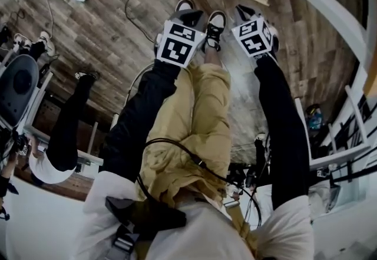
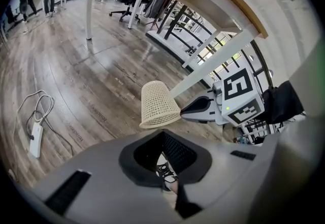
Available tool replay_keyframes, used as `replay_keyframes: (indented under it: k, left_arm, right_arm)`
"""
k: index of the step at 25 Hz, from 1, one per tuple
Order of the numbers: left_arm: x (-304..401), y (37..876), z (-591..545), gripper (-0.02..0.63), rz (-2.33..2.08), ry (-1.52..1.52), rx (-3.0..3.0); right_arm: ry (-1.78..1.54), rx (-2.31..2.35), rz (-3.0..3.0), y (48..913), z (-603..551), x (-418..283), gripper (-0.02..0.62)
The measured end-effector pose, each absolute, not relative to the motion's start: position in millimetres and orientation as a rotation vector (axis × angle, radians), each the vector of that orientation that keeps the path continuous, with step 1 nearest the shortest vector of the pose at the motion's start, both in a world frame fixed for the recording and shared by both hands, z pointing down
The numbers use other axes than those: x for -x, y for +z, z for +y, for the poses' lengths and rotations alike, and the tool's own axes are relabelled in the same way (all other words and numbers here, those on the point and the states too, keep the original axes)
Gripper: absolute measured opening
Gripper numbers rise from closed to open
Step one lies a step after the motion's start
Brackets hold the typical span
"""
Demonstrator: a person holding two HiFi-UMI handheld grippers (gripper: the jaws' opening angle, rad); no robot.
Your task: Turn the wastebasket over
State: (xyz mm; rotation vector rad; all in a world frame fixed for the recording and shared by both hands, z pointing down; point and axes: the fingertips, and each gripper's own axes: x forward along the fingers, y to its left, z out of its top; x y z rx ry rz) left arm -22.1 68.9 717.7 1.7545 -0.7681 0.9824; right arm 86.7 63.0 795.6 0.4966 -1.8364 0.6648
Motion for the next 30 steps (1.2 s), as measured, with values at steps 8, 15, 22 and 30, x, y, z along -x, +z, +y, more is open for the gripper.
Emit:
replay_keyframes:
  k: [8,15,22,30]
  left_arm:
    - [33,746,58,0.002,-0.772,1.001,-1.757]
    - [44,759,70,0.002,-0.771,1.007,-1.731]
    - [46,766,70,0.002,-0.766,0.986,-1.73]
    - [49,771,69,0.002,-0.774,0.971,-1.712]
  right_arm:
    - [0.669,-0.466,-1.739,848,56,-101,0.028]
    - [0.546,-0.39,-1.673,876,55,-120,0.109]
    - [0.44,-0.284,-1.647,894,52,-124,0.112]
    - [0.383,-0.23,-1.631,902,44,-118,0.106]
